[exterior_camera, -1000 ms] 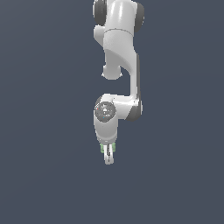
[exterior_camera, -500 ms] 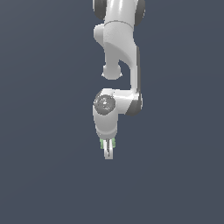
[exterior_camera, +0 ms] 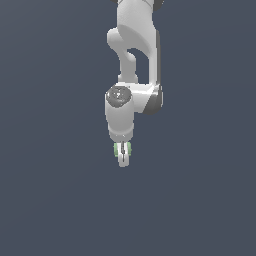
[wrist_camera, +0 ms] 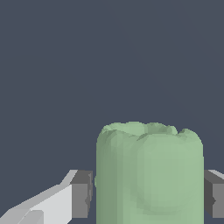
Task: Pick up the object and move it to a goal position.
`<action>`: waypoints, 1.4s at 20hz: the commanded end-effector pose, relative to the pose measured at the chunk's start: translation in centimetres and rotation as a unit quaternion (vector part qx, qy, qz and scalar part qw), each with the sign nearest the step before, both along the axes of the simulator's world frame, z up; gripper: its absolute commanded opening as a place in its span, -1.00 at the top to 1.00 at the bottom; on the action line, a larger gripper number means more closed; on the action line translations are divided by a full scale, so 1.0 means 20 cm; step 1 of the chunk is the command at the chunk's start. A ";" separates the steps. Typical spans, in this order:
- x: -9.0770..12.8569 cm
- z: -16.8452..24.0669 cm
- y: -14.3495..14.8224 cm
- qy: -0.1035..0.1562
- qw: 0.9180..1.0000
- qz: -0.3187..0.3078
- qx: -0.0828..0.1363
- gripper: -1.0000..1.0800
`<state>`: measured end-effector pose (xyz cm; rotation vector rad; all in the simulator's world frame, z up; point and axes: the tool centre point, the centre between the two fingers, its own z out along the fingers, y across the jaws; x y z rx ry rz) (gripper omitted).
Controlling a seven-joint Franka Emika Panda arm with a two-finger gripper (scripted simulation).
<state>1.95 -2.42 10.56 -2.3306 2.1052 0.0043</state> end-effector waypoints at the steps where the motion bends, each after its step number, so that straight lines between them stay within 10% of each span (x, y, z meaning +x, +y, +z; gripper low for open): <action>1: -0.07 0.08 0.00 0.000 1.000 0.000 0.000 1.00; 28: -0.70 0.86 -0.04 -0.001 1.000 0.000 -0.002 1.00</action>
